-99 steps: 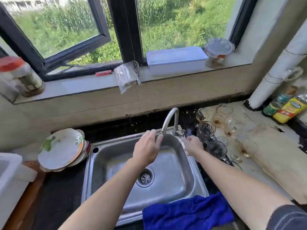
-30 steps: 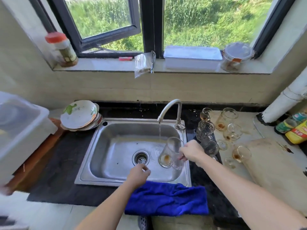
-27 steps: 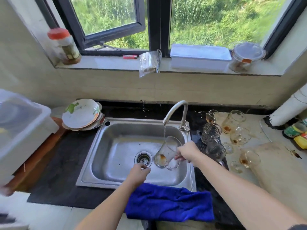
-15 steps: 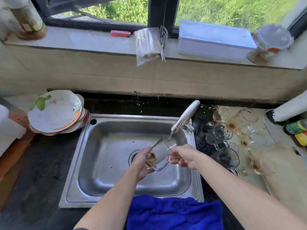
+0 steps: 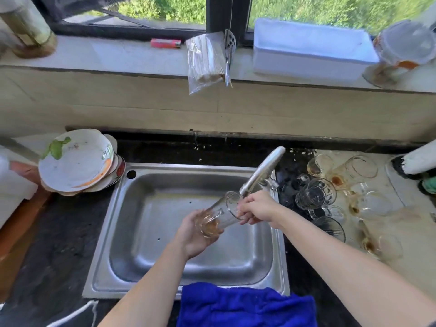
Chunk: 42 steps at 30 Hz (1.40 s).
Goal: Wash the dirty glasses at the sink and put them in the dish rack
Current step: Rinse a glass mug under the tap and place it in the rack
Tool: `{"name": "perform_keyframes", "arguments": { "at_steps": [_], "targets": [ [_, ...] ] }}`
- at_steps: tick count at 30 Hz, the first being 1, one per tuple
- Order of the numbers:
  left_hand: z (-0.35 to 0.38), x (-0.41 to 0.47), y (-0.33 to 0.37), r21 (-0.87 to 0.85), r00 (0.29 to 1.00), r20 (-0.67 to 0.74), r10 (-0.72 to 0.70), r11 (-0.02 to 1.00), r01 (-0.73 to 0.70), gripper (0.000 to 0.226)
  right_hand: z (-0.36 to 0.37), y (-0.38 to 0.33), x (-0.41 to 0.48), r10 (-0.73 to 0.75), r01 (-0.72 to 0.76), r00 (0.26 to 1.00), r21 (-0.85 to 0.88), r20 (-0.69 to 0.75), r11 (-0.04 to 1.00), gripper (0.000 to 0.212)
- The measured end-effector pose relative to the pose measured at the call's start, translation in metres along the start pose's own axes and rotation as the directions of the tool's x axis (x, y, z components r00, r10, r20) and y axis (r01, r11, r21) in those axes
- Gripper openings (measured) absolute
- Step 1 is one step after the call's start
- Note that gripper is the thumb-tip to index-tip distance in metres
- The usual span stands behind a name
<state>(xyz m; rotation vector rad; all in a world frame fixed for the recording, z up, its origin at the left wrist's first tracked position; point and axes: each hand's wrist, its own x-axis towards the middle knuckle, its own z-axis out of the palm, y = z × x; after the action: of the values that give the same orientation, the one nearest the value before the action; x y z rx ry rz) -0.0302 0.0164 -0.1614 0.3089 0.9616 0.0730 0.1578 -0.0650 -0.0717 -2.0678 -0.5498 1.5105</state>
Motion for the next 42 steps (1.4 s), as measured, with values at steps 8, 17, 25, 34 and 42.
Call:
{"name": "perform_keyframes", "arguments": {
  "at_steps": [8, 17, 25, 34, 42],
  "targets": [
    [0.011, -0.004, -0.003, 0.059, 0.995, -0.058, -0.080, 0.995, 0.083, 0.050, -0.004, -0.003, 0.002, -0.056, 0.060, 0.997, -0.090, 0.049, 0.994, 0.004],
    [0.029, 0.000, -0.007, 0.014, 0.996, -0.059, 0.063, 0.998, -0.062, 0.032, -0.015, -0.003, -0.012, 0.007, -0.003, 0.998, -0.075, 0.059, 0.997, 0.019],
    [0.037, -0.001, -0.007, -0.141, 0.994, -0.042, 0.102, 0.984, -0.107, 0.031, -0.018, -0.012, -0.018, -0.045, 0.047, 0.999, -0.094, 0.017, 0.994, 0.013],
    [0.034, -0.014, 0.001, 0.050, 1.000, -0.006, -0.028, 0.998, 0.029, 0.047, -0.019, -0.018, -0.009, -0.268, 0.221, 0.962, -0.439, -0.046, 0.871, 0.026],
    [0.026, -0.010, 0.000, 0.103, 0.997, -0.080, 0.021, 0.995, -0.013, 0.053, -0.011, -0.016, -0.014, -0.057, 0.068, 0.995, -0.152, 0.077, 0.986, 0.019]
  ]
}}
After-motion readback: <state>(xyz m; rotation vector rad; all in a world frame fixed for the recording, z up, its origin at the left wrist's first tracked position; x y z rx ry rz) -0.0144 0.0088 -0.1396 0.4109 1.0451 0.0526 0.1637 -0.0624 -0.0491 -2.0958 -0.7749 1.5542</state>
